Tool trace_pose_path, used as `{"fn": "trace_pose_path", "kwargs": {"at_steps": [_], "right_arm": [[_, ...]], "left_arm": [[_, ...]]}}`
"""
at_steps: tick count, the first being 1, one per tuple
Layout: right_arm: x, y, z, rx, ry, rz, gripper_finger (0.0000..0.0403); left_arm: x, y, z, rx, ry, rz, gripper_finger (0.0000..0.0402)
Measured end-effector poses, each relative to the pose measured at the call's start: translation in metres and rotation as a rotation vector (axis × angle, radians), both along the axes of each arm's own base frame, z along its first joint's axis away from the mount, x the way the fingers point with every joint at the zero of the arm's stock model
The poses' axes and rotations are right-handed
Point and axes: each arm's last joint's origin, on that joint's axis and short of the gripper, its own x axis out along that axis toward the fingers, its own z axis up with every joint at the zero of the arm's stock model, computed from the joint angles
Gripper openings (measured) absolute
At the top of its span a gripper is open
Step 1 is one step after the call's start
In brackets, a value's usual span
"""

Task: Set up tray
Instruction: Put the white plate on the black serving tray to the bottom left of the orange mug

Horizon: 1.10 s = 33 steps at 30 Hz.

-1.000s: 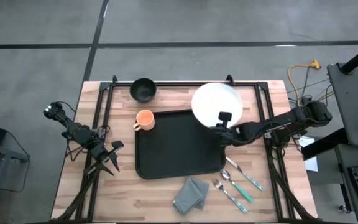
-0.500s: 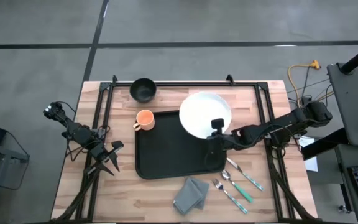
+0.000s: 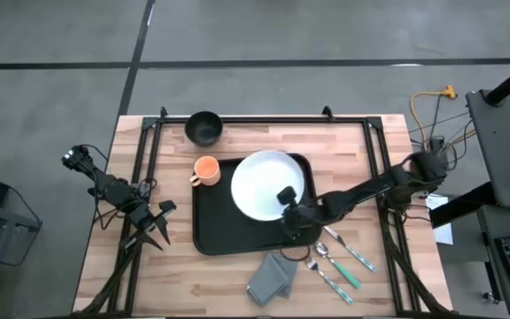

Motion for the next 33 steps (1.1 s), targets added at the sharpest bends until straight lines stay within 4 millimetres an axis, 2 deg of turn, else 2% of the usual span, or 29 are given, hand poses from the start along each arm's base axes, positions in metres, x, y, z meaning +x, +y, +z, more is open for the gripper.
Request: {"fn": "trace_pose_path", "kwargs": {"at_steps": [13,19,33], "right_arm": [[0.058,0.035,-0.005,0.046,0.018,0.265,0.0008],[0.076,0.041,-0.005,0.061,0.012,0.328,0.0008],[0.084,0.041,-0.005,0.030,0.010,0.368,0.0008]], "left_arm": [[0.000,0.000,0.000,0.000,0.000,0.000,0.0093],[0.000,0.000,0.000,0.000,0.000,0.000,0.0093],[0.000,0.000,0.000,0.000,0.000,0.000,0.0093]]}}
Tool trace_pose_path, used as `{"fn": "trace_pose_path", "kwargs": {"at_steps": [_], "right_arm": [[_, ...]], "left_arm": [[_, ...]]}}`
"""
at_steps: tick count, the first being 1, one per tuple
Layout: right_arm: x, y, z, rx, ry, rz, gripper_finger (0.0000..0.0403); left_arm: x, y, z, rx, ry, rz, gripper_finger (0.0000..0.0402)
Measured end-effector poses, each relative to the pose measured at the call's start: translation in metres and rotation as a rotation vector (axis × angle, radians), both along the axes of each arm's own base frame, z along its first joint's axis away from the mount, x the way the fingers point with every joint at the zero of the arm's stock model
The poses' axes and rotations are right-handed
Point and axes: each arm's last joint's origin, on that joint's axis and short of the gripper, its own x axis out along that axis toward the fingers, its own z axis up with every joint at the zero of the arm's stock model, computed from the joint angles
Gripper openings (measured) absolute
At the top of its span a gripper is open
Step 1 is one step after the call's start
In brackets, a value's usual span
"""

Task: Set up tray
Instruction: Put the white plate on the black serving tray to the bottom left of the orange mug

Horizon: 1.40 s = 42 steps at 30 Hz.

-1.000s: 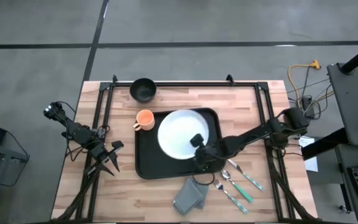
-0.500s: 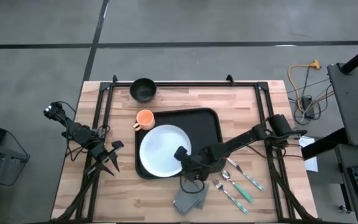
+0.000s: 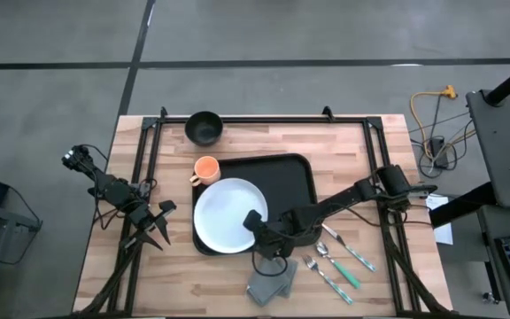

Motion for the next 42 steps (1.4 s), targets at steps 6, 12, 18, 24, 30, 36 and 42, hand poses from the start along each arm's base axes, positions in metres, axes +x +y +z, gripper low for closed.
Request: {"fn": "trace_pose_path", "kwargs": {"at_steps": [6,12,18,24,30,36,42], "right_arm": [[0.0010,-0.0024,0.0000,0.006,-0.003,-0.004,0.0008],[0.0018,-0.0022,0.0004,0.009,-0.013,-0.005,0.0008],[0.0020,-0.0022,0.0006,0.014,-0.016,-0.011,0.0008],[0.0020,-0.0022,0.0006,0.015,-0.016,-0.014,0.0009],[0.0030,-0.0020,0.0012,0.032,-0.028,-0.037,0.0009],[0.0034,-0.0018,0.0016,0.034,-0.034,-0.037,0.0012],[0.0042,-0.0016,0.0021,0.049,-0.042,-0.056,0.0055]], "left_arm": [[0.0000,0.0000,0.0001,0.000,-0.001,0.000,0.0093],[0.0000,0.0000,0.0000,0.000,0.000,0.000,0.0093],[0.0000,0.0000,0.0001,0.000,0.000,0.000,0.0093],[0.0000,0.0000,0.0000,0.000,0.000,0.000,0.0093],[0.0000,0.0000,0.0000,0.000,0.000,0.000,0.0093],[0.0000,0.0000,0.0000,0.000,0.000,0.000,0.0093],[0.0000,0.0000,0.0000,0.000,0.000,0.000,0.0093]]}}
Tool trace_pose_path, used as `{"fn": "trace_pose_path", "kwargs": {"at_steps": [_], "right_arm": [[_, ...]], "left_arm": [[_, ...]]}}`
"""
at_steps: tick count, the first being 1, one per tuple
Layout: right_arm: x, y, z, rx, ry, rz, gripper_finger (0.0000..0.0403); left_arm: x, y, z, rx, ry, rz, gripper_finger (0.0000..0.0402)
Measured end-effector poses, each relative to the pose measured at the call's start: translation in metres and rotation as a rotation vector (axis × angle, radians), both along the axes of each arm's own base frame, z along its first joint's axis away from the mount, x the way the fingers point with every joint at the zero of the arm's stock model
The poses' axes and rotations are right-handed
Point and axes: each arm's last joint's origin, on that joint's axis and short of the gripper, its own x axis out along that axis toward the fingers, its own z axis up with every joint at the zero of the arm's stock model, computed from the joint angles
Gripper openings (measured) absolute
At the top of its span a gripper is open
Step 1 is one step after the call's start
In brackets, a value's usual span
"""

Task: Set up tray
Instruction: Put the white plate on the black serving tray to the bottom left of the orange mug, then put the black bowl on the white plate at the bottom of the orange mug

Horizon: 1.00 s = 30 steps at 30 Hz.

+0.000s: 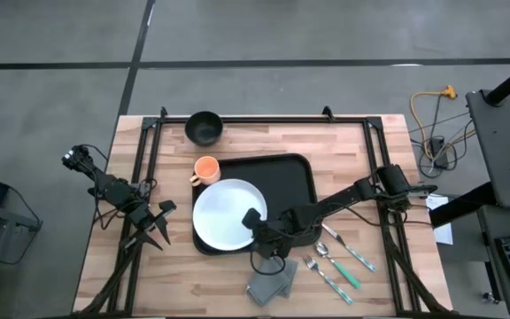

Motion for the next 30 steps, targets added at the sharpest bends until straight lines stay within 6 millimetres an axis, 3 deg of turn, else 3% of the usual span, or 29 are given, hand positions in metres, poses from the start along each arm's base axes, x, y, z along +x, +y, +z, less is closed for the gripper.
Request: {"fn": "trace_pose_path", "kwargs": {"at_steps": [9,21,30], "right_arm": [[0.002,0.001,0.004,-0.001,-0.011,-0.005,0.0109],[0.006,0.013,0.018,0.027,-0.035,-0.017,0.0122],[0.012,0.008,0.033,-0.076,-0.137,-0.324,0.0109]], "left_arm": [[0.000,0.000,0.000,0.000,0.000,0.000,0.0093],[0.000,0.000,0.000,0.000,0.000,0.000,0.0093],[0.000,0.000,0.000,0.000,0.001,0.000,0.0093]]}}
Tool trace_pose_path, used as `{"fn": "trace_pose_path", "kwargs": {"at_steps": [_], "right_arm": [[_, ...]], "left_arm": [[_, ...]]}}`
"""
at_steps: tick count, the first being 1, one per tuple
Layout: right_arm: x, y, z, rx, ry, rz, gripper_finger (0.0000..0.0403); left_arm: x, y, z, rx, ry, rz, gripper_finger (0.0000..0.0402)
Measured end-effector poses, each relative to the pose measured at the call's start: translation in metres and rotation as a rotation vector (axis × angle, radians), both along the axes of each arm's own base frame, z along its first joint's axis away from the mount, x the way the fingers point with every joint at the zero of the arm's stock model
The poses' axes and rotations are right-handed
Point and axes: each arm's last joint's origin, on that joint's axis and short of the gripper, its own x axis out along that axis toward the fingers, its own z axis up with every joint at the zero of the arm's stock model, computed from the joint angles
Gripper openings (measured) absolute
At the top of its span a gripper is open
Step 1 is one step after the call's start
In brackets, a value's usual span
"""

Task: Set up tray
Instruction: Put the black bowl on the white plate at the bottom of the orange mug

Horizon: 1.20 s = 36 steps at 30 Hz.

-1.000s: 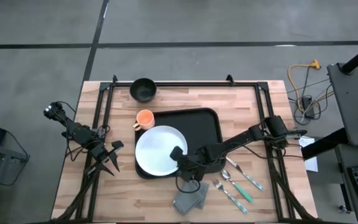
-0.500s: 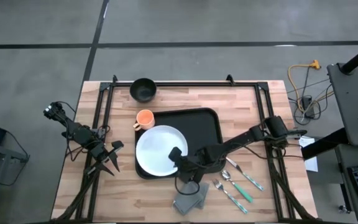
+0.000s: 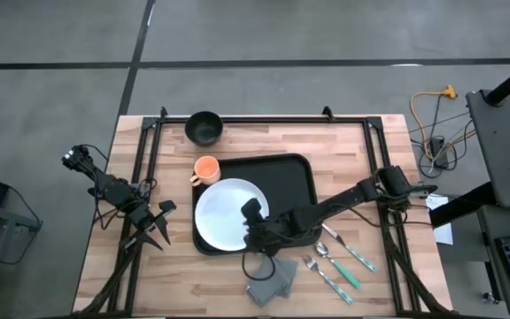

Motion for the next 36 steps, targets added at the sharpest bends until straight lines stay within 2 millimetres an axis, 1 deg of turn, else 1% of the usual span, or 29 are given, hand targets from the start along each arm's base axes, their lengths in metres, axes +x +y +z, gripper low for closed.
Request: {"fn": "trace_pose_path", "kwargs": {"at_steps": [3,10,15,18,21,23,25,30,33,36], "right_arm": [[0.002,-0.001,0.004,-0.013,-0.028,-0.042,0.0107],[0.006,0.000,0.010,-0.045,-0.049,-0.001,0.0109],[0.003,-0.001,0.012,0.060,-0.060,-0.128,0.0103],[-0.003,-0.003,0.010,0.087,-0.017,-0.160,0.0100],[-0.009,-0.006,0.005,0.127,0.065,-0.146,0.0100],[-0.014,-0.013,0.004,0.175,0.094,-0.137,0.0102],[-0.019,-0.024,0.009,0.234,0.097,-0.133,0.0102],[-0.041,-0.057,0.029,0.425,0.012,-0.085,0.0099],[-0.061,-0.074,0.044,0.541,-0.081,-0.032,0.0095],[-0.086,-0.086,0.054,0.582,-0.172,-0.009,0.0092]], "left_arm": [[0.000,0.000,0.000,0.000,0.000,0.000,0.0093],[0.000,0.000,0.000,0.000,0.000,0.000,0.0093],[0.000,0.000,0.000,0.000,0.000,0.000,0.0093],[0.000,0.000,0.000,0.000,0.000,0.000,0.0093],[0.000,0.000,0.000,0.000,0.000,0.000,0.0093],[0.000,0.000,0.000,0.000,0.000,0.000,0.0093],[0.000,0.000,0.000,0.000,0.000,0.000,0.0093],[0.000,0.000,0.000,0.000,0.000,0.000,0.0093],[0.000,0.000,0.000,0.001,0.001,0.000,0.0093],[0.000,0.000,0.000,0.001,0.001,0.000,0.0093]]}}
